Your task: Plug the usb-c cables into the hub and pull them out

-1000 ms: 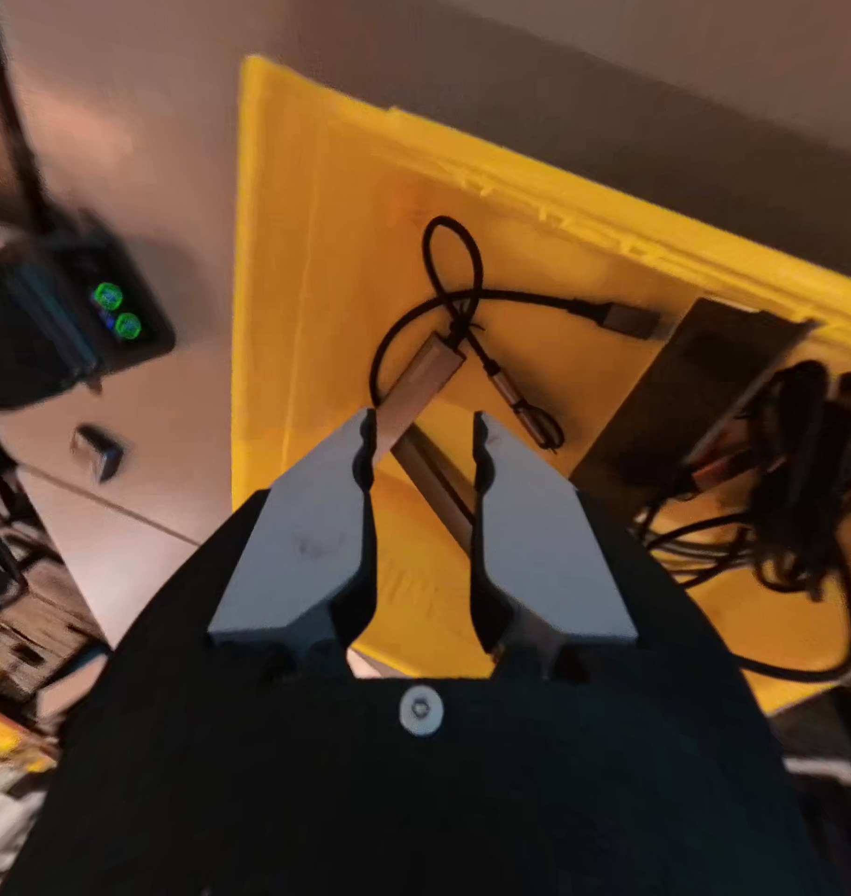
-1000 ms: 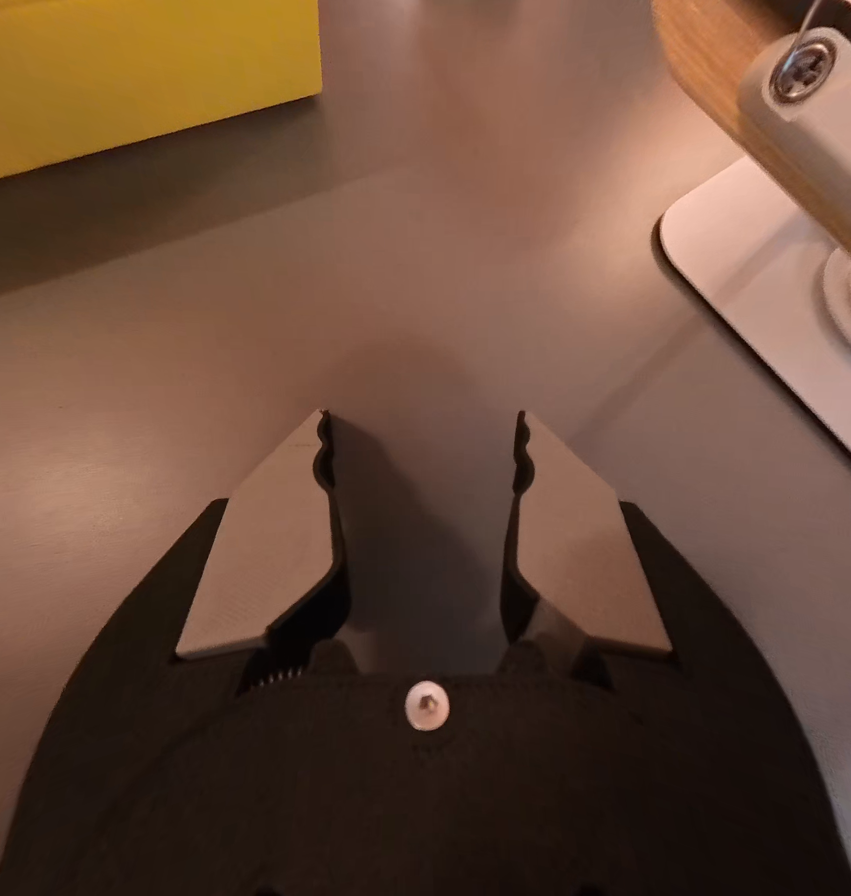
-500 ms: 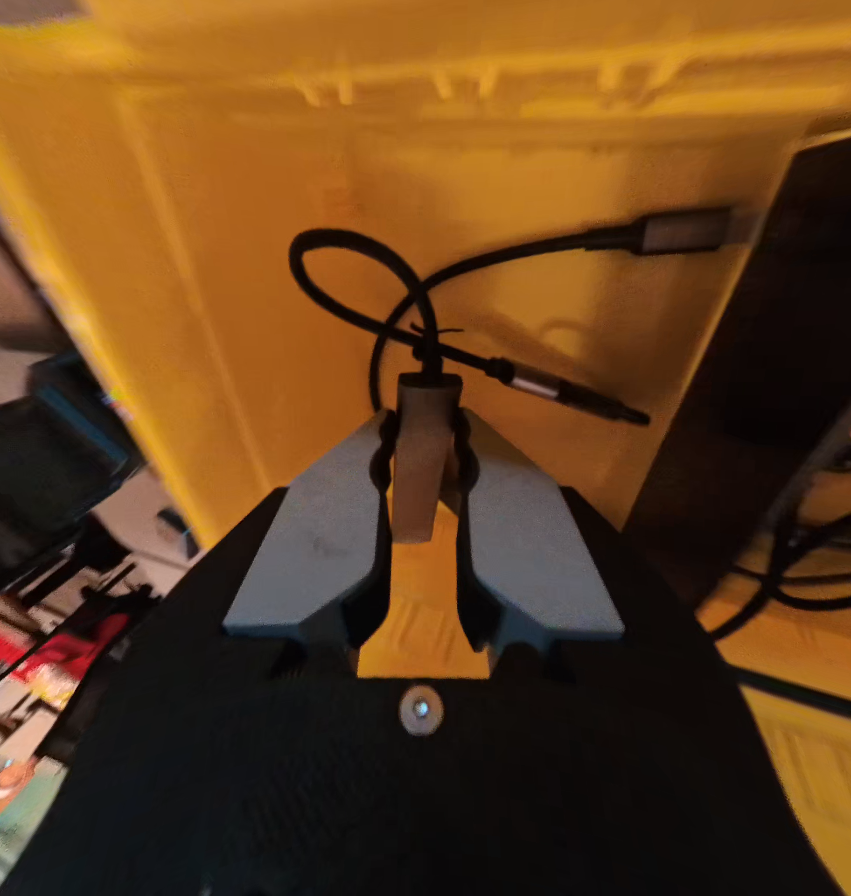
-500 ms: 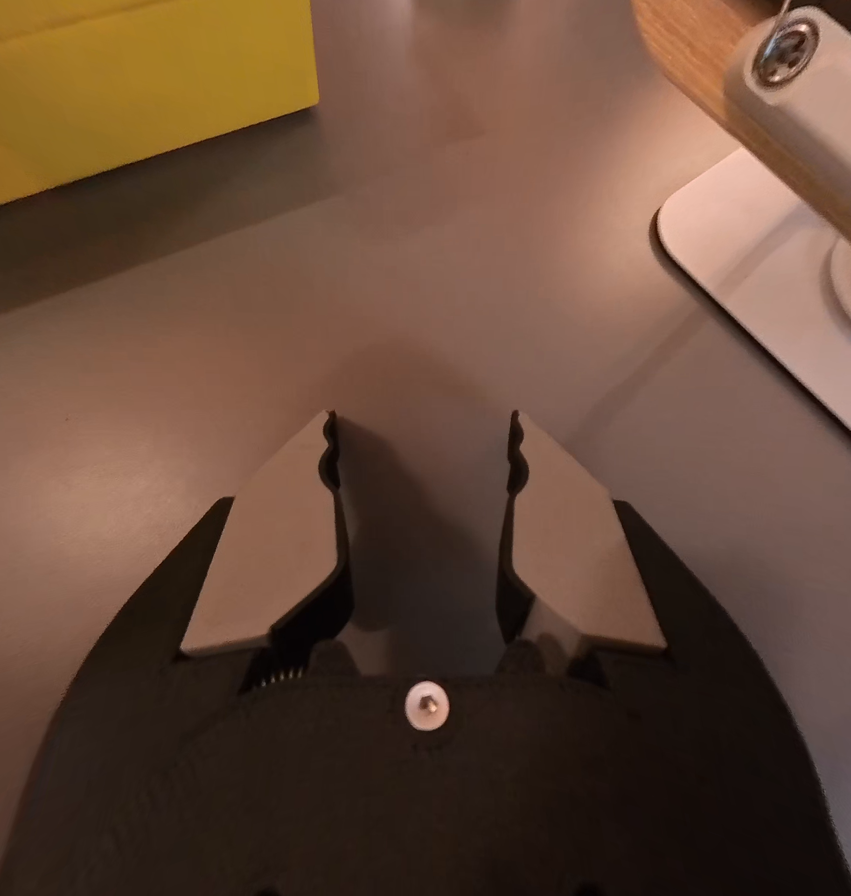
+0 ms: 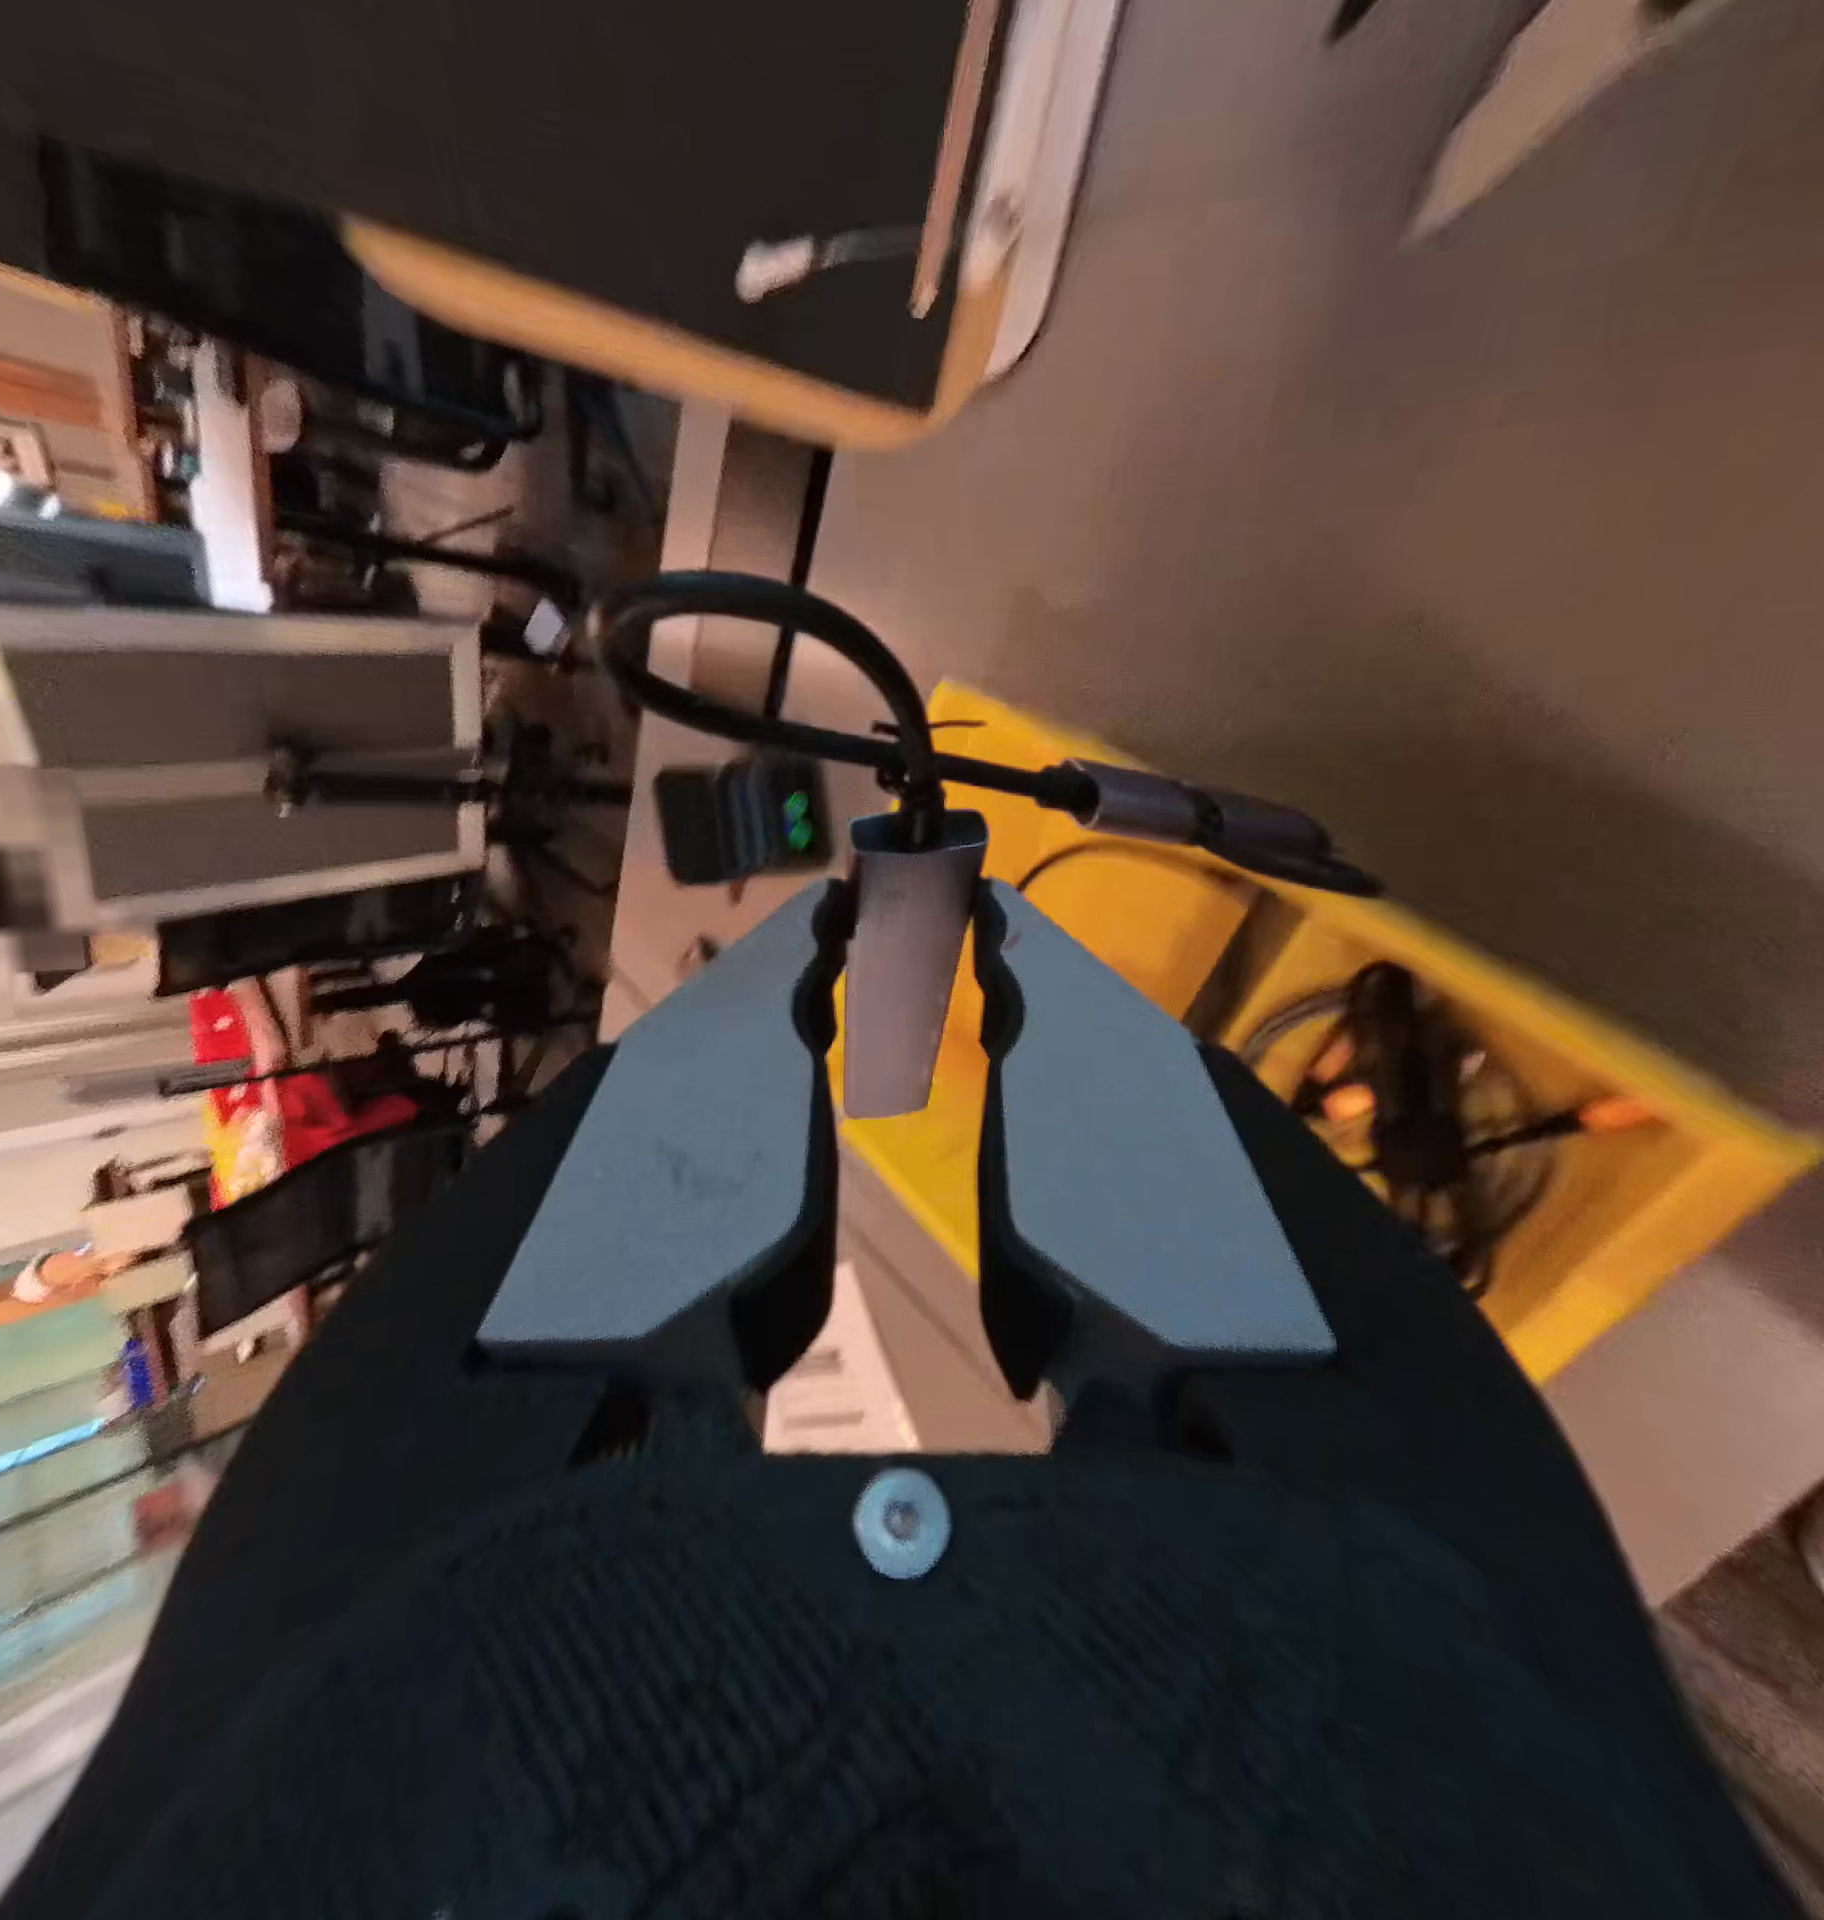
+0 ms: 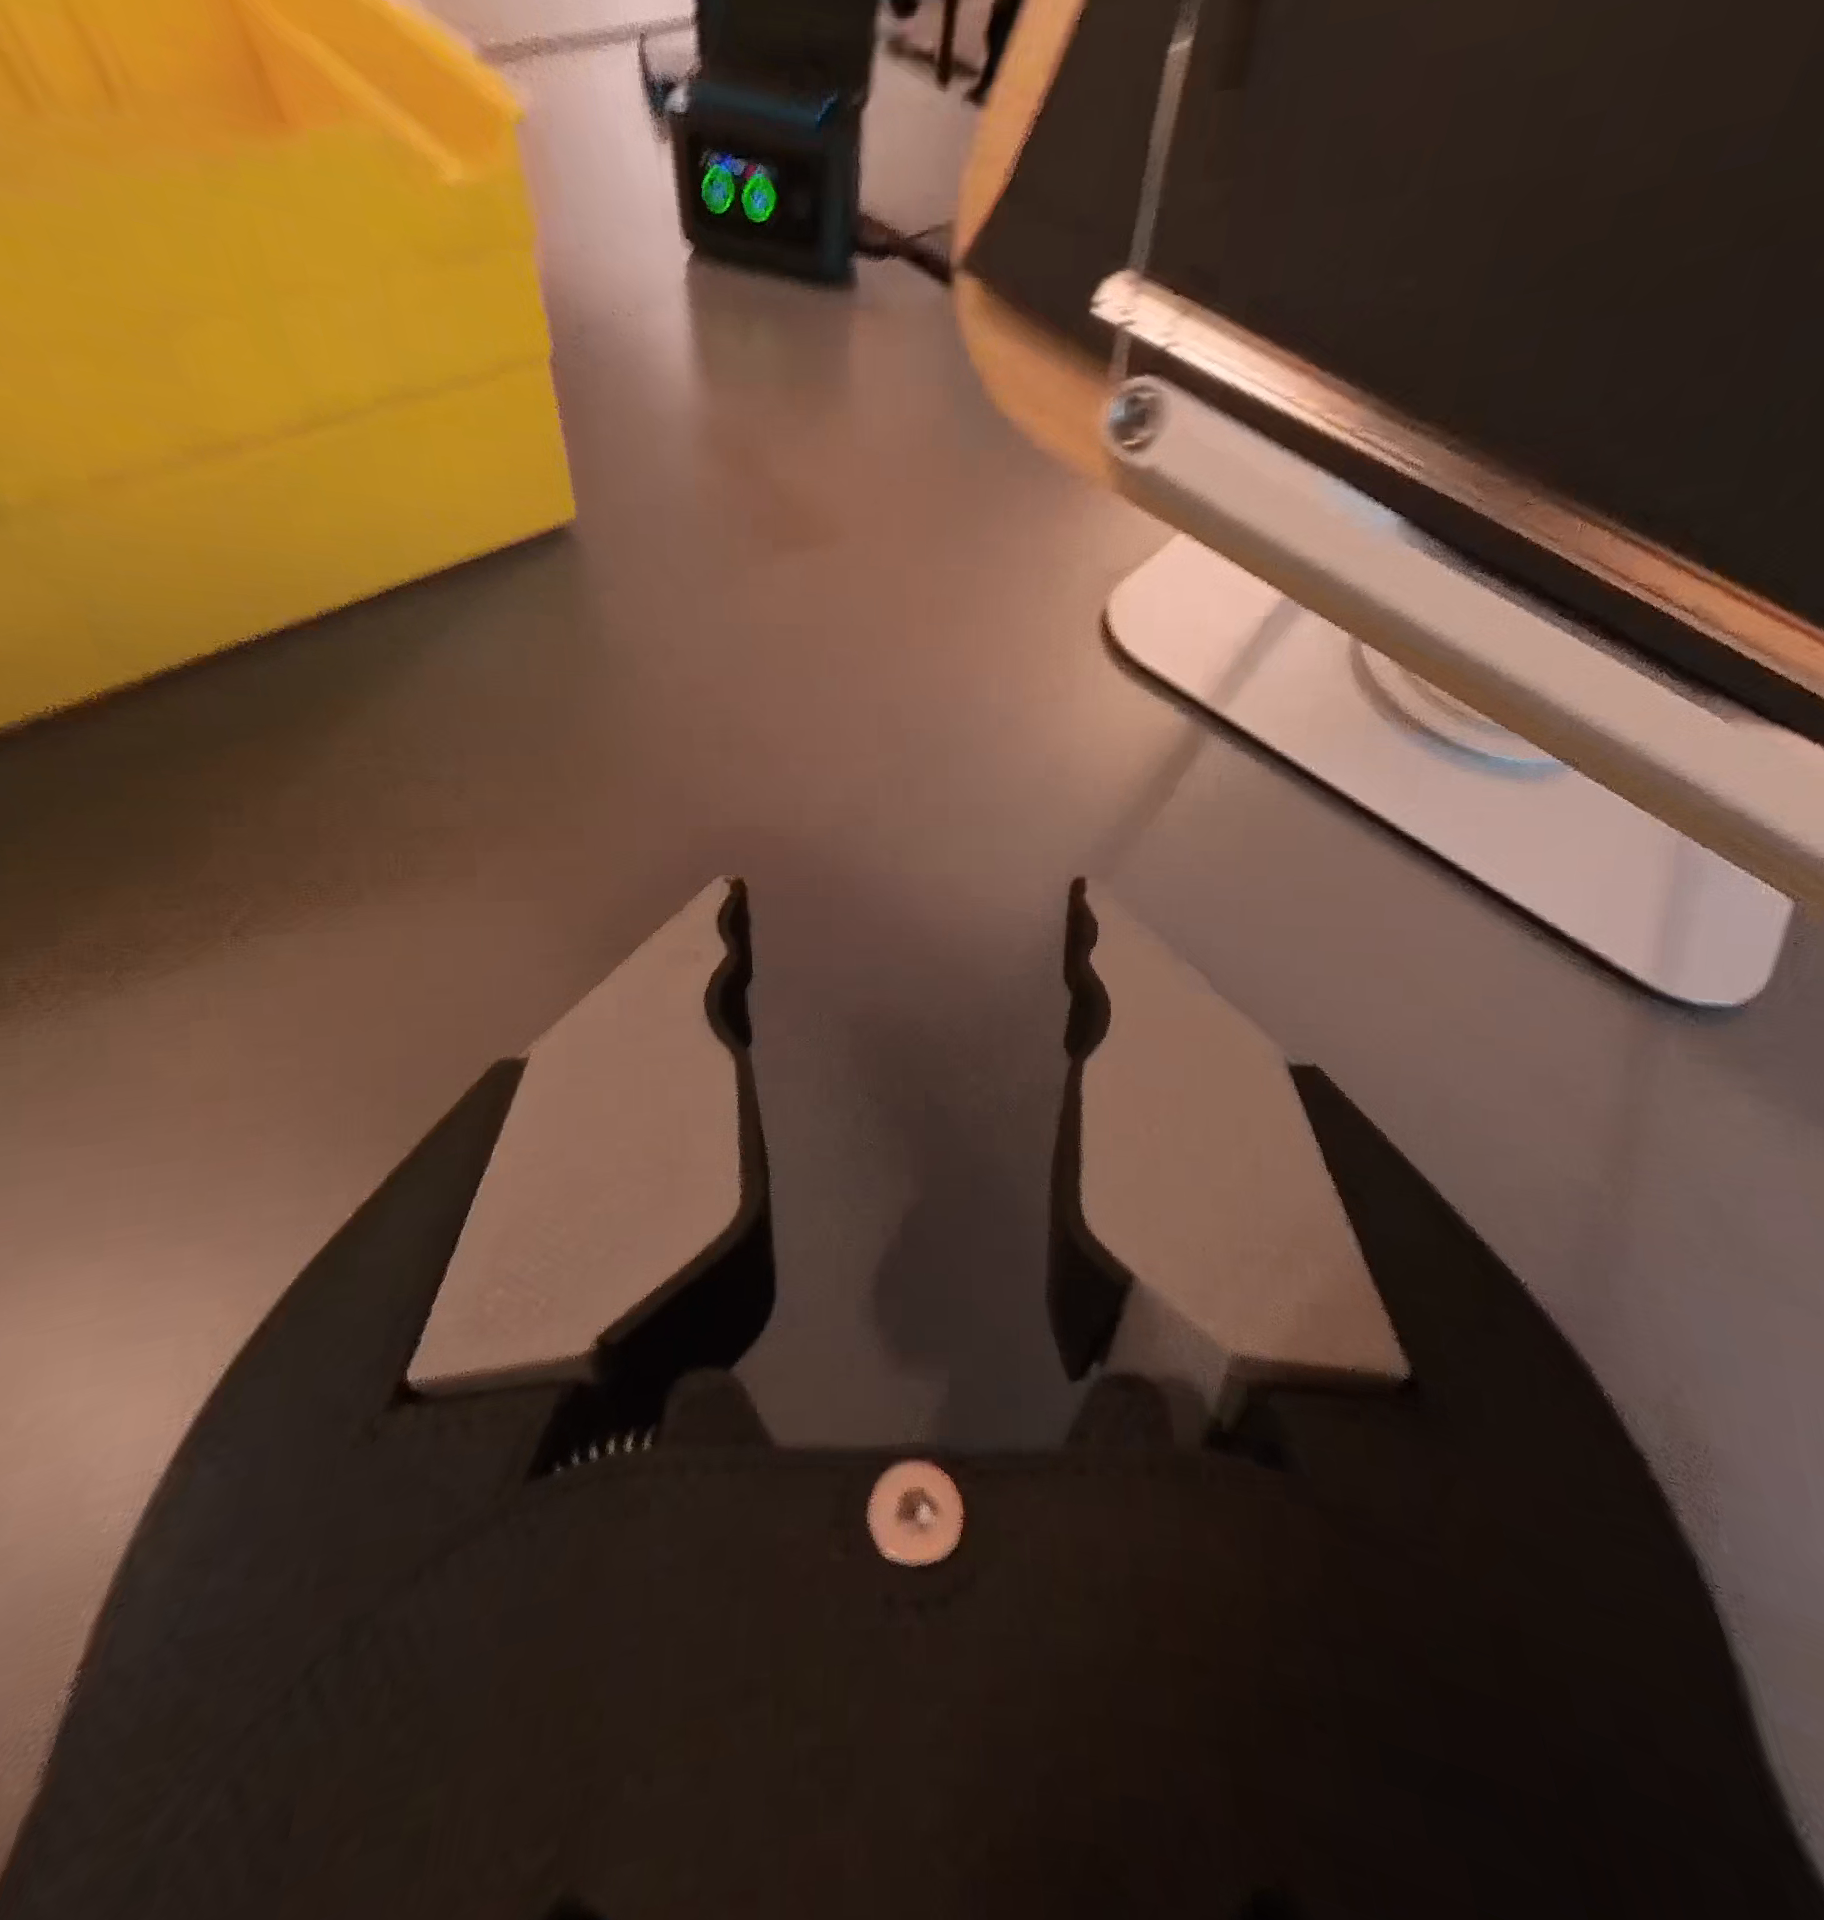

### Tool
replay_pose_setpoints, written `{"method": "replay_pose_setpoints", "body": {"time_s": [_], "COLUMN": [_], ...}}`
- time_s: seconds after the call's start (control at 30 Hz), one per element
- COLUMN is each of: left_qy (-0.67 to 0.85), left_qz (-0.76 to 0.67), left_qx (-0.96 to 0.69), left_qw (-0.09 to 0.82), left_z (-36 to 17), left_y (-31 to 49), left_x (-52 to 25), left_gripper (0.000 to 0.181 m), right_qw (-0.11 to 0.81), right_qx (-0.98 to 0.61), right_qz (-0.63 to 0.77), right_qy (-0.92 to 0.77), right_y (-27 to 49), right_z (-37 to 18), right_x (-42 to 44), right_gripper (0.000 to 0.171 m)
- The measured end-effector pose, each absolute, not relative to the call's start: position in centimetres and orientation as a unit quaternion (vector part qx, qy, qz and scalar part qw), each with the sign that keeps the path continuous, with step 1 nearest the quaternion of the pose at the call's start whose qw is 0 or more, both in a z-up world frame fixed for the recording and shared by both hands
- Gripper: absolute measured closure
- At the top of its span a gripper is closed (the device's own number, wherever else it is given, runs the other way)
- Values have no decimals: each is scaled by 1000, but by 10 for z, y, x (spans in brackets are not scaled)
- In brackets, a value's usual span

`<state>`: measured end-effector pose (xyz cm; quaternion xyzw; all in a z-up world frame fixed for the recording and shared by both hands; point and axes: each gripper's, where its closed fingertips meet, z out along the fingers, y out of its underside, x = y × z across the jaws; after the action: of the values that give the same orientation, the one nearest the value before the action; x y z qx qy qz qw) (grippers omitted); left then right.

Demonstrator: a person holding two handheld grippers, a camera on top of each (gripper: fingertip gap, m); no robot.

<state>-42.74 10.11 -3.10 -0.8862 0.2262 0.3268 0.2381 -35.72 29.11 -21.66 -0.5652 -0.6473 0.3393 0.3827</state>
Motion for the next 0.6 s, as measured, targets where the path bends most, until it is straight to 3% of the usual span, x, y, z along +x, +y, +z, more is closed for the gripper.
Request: {"method": "replay_pose_setpoints", "body": {"time_s": [0.2, 0.4, 0.5, 0.6], "left_qy": [300, 319, 305, 250], "left_qz": [204, 138, 149, 164], "left_qx": [-904, -921, -927, -934], "left_qw": [228, 174, 162, 196], "left_z": [-126, -240, -242, -207], "left_y": [173, 220, 224, 213], "left_x": [-317, -277, -283, -299], "left_gripper": [159, 160, 157, 140], "right_qw": [392, 403, 400, 396], "right_qx": [-606, -623, -628, -631], "right_qz": [361, 333, 331, 334], "right_qy": [-591, -582, -580, -578], "right_y": [334, 364, 371, 373], "right_z": [-206, -209, -211, -213], "right_x": [-345, -338, -338, -340], "right_gripper": [114, 112, 112, 112]}}
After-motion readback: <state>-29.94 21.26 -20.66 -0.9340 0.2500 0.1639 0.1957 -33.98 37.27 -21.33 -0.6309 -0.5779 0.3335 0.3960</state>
